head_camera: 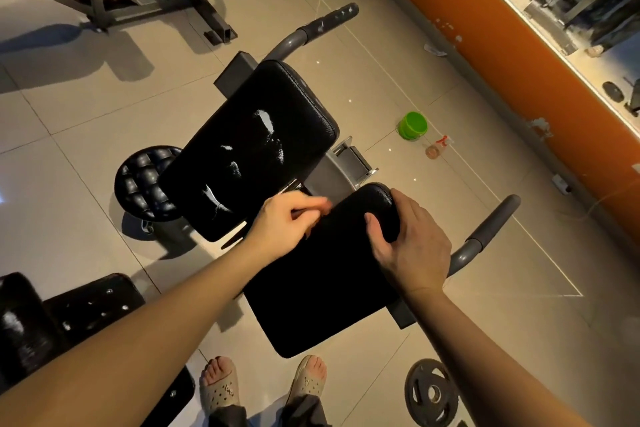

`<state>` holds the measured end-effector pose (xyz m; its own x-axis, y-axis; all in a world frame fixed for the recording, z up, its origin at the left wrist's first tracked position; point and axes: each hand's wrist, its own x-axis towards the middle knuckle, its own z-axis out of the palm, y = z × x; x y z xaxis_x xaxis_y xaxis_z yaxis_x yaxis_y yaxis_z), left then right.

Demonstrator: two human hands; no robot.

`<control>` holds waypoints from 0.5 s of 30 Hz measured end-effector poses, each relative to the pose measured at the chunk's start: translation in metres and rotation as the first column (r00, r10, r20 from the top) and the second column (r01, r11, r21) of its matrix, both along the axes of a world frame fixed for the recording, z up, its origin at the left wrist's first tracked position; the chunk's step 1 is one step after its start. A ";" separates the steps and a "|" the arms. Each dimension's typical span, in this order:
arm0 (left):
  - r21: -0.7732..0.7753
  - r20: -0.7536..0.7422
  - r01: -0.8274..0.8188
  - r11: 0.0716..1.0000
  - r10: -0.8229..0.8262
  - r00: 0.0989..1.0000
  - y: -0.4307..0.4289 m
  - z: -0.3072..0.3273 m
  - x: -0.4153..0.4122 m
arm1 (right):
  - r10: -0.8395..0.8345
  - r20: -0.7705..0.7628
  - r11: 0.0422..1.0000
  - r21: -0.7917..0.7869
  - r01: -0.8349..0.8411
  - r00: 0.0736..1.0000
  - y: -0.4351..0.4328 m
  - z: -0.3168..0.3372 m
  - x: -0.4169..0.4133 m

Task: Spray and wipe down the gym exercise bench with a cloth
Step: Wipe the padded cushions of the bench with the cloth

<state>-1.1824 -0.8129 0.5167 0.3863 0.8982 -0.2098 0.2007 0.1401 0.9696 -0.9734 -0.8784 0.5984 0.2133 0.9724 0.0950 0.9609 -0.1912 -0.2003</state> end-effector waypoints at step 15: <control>0.011 -0.208 -0.039 0.999 0.041 0.977 -0.042 -0.044 -0.044 | 0.086 0.169 0.995 0.036 -0.093 0.982 0.001 0.001 -0.001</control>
